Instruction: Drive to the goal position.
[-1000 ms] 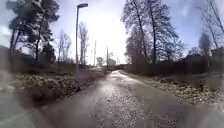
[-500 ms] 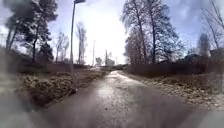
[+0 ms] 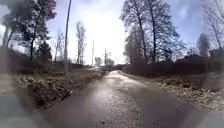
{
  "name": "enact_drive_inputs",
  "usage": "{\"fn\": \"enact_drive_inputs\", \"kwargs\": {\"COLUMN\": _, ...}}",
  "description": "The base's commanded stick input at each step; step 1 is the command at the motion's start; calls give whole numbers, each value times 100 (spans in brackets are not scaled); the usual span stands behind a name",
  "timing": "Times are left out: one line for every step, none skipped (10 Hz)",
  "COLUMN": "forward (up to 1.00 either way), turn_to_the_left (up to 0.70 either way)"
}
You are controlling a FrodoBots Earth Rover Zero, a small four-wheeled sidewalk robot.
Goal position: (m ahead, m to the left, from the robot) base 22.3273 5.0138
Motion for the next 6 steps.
{"fn": "enact_drive_inputs", "kwargs": {"forward": 85, "turn_to_the_left": 0}}
{"fn": "enact_drive_inputs", "kwargs": {"forward": 85, "turn_to_the_left": 0}}
{"fn": "enact_drive_inputs", "kwargs": {"forward": 85, "turn_to_the_left": 0}}
{"fn": "enact_drive_inputs", "kwargs": {"forward": 85, "turn_to_the_left": 0}}
{"fn": "enact_drive_inputs", "kwargs": {"forward": 85, "turn_to_the_left": 0}}
{"fn": "enact_drive_inputs", "kwargs": {"forward": 85, "turn_to_the_left": 0}}
